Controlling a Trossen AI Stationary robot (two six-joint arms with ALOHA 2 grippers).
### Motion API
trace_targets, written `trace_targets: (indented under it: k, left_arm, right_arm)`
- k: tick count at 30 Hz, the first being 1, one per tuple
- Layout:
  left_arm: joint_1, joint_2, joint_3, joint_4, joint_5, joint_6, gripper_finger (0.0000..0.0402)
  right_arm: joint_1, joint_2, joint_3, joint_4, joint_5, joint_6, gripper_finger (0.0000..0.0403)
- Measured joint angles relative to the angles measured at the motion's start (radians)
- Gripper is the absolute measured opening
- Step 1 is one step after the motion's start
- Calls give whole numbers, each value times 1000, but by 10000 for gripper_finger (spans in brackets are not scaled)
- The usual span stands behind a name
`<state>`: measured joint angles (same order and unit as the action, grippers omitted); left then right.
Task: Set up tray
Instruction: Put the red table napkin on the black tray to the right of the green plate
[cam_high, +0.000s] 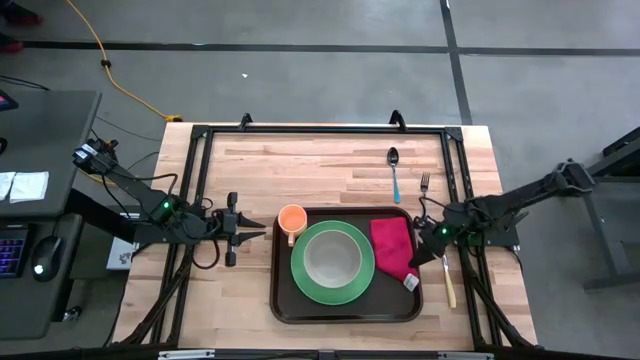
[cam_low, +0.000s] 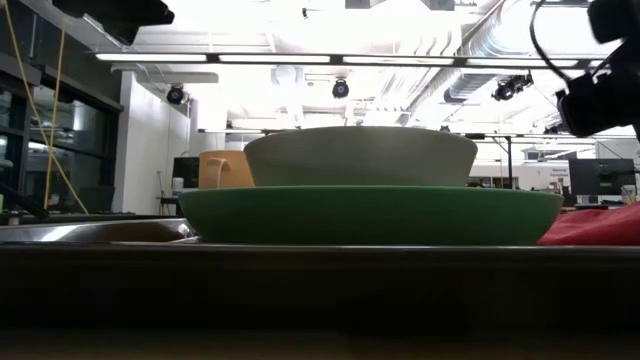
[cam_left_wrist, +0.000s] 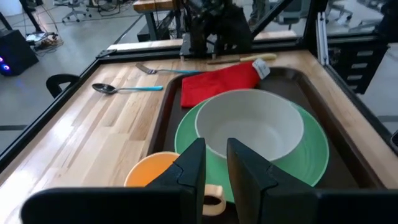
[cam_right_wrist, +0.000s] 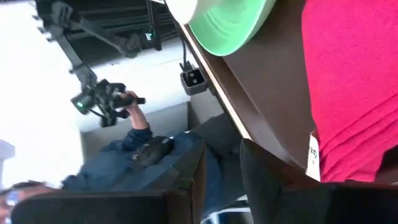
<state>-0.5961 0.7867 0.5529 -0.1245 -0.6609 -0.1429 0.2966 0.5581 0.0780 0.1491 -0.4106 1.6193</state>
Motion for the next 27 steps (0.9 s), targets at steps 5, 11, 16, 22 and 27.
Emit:
trace_targets:
  k: [5,11,16,22,27]
  left_arm:
    - [0,0,0,5,0,-7,97]
    - [0,0,0,4,0,-19,97]
    - [0,0,0,2,0,-19,97]
    - [0,0,0,2,0,-23,97]
    - [0,0,0,2,0,-23,97]
  right_arm:
    - [73,49,66,-4,65,-64,78]
    - [128,154,193,-158,76,-113,78]
    - [182,257,294,-368,87,-83,78]
    - [256,377,382,-490,165,52,78]
    - [297,491,448,-481,233,82,78]
